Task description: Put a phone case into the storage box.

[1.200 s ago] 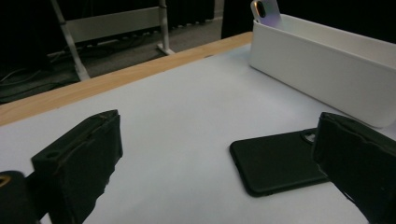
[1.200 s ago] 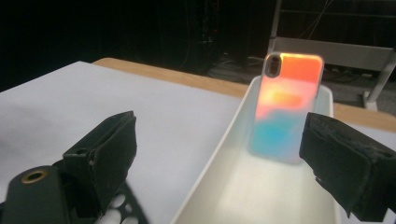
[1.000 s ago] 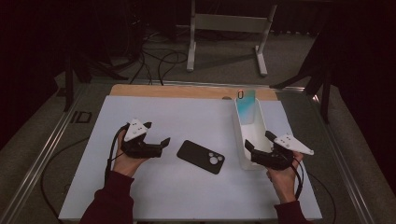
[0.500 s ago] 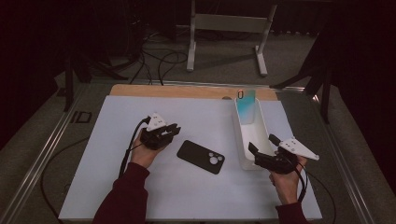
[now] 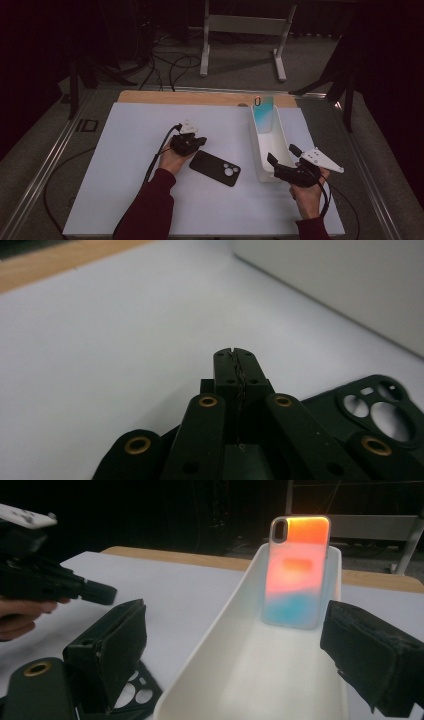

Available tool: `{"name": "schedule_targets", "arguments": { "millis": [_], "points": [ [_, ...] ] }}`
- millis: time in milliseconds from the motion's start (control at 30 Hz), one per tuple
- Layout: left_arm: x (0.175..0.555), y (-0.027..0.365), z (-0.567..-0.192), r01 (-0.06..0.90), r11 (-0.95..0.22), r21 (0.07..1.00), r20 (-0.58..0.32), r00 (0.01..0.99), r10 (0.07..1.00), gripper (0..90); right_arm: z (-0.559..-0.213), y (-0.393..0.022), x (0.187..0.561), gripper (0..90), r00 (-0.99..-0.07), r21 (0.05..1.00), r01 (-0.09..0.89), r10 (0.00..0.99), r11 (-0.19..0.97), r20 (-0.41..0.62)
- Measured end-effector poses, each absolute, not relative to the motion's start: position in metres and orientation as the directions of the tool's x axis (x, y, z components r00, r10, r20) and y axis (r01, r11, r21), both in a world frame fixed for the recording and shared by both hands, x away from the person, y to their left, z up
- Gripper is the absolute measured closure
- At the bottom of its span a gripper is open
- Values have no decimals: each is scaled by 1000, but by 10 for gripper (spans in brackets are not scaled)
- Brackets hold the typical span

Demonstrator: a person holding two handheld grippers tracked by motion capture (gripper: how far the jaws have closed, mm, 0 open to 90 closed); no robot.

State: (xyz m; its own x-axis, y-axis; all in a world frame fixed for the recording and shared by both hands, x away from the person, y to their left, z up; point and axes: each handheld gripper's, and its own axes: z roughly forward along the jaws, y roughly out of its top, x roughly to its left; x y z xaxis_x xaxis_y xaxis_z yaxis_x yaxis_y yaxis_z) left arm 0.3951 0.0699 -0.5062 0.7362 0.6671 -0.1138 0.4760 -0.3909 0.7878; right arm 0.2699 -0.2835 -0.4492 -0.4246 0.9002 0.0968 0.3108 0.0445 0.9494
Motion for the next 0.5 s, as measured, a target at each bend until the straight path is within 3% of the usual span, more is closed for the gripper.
{"name": "schedule_targets", "arguments": {
  "millis": [500],
  "points": [
    [402, 46, -532, 513, -507, 693, -69, 747, 661, 900, -447, -288, 269, 110, -421, 953, 302, 901, 33, 103]
  ]
}}
